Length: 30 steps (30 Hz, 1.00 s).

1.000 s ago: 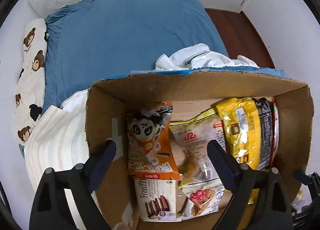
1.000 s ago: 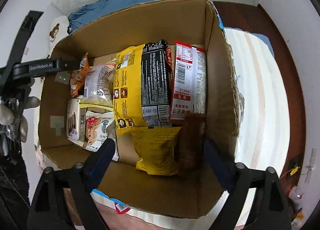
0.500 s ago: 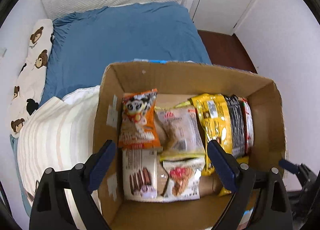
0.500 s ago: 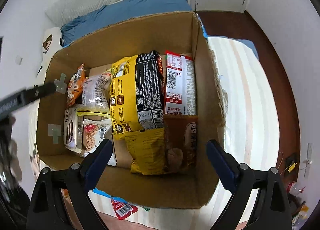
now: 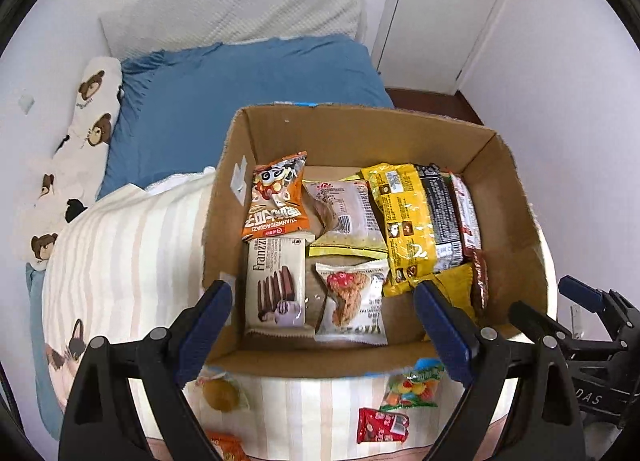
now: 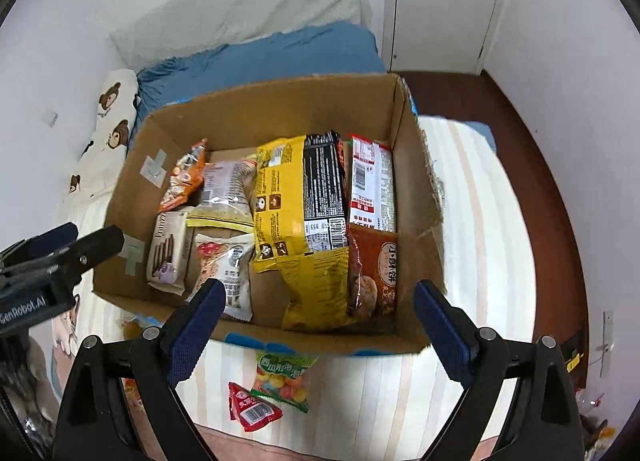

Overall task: Organize snacks
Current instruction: 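Lift both open tools away from the box toward the bed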

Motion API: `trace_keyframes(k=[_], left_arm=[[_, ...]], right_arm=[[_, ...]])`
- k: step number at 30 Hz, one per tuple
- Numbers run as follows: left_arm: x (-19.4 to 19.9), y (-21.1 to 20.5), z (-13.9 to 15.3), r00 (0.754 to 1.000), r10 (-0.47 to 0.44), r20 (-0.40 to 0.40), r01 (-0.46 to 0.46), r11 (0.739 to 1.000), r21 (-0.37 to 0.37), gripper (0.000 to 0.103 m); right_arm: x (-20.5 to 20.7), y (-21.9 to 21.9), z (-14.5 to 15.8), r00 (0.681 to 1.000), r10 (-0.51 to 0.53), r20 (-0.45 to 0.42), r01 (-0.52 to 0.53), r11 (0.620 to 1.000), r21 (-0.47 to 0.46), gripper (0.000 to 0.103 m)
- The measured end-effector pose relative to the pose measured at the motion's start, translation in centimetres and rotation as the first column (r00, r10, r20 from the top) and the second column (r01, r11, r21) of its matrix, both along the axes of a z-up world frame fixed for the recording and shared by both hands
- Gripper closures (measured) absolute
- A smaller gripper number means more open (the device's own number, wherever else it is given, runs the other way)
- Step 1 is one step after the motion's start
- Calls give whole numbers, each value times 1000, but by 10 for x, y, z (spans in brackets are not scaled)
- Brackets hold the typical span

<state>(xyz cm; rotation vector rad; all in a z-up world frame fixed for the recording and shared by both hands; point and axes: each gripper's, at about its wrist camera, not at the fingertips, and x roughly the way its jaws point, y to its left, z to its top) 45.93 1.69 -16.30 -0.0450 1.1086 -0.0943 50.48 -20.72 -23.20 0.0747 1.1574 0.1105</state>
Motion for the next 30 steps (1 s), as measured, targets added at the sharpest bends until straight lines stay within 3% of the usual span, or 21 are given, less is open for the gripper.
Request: trace_keyframes(k=[19, 26, 30], left_arm=[[-106, -7, 66, 976, -49, 213, 41, 998, 43, 10], [-127, -8, 74, 969, -50, 240, 45, 999, 25, 10], [-134, 3, 69, 971, -14, 238, 15, 1000, -3, 10]], right_arm=[[-91, -8, 76, 978, -5, 207, 7, 1000, -10, 6], [-118, -15, 95, 971, -16, 240, 11, 1000, 25, 6], [-124, -17, 87, 979, -18, 201, 1, 997, 80, 4]])
